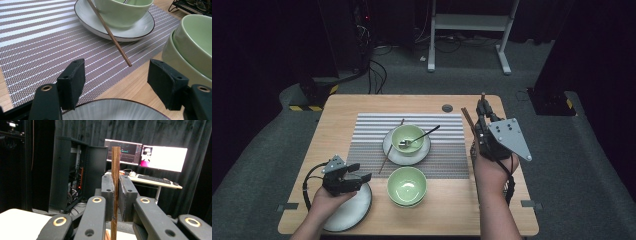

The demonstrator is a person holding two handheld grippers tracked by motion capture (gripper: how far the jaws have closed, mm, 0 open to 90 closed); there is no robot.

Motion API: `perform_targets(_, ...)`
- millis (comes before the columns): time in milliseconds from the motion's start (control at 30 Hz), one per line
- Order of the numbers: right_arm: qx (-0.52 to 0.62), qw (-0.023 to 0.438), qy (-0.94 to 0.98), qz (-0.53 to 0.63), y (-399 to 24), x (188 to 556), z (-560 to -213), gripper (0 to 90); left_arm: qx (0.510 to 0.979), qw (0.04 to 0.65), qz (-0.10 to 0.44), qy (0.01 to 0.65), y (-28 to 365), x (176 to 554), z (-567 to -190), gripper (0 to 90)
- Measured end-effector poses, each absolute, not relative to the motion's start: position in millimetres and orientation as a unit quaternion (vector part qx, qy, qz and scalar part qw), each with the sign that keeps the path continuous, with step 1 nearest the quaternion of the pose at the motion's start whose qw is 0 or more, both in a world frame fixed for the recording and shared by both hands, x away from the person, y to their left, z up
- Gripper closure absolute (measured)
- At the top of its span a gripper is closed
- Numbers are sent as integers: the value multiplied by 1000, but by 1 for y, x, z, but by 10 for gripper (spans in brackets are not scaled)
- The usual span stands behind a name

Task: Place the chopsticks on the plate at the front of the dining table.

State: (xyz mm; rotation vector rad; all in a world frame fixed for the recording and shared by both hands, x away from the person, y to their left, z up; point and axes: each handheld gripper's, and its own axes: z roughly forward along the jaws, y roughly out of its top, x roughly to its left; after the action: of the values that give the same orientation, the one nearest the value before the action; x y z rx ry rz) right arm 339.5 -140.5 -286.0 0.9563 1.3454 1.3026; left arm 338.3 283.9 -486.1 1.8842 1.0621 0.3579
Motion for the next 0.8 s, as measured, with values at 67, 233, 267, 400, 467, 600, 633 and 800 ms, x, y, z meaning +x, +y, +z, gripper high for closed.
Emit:
perform_targets(67, 392, 495, 556, 540, -138, 339, -286, 835, 764, 457, 145, 431, 284, 338, -486, 307)
perform_targets(233, 388, 487, 561, 545, -132, 339, -288, 836, 764, 457, 145, 431, 284, 338, -485, 307)
perform_targets(267, 388, 486, 562, 546, -130, 339, -288, 835, 765, 457, 146, 431, 284, 338, -485, 306)
perform_targets(400, 382, 479, 569, 549, -122, 338, -292, 835, 764, 459, 146, 430, 284, 338, -485, 307)
perform_targets(467, 379, 474, 572, 552, -116, 337, -294, 835, 764, 460, 147, 428, 284, 338, -484, 306)
perform_targets(600, 372, 467, 578, 557, -106, 336, -297, 835, 762, 462, 146, 429, 284, 337, -483, 306)
perform_targets(633, 369, 465, 580, 558, -104, 336, -298, 835, 762, 463, 147, 429, 284, 337, -483, 306)
perform_targets(800, 365, 455, 583, 566, -94, 336, -301, 835, 761, 466, 148, 426, 284, 336, -481, 306)
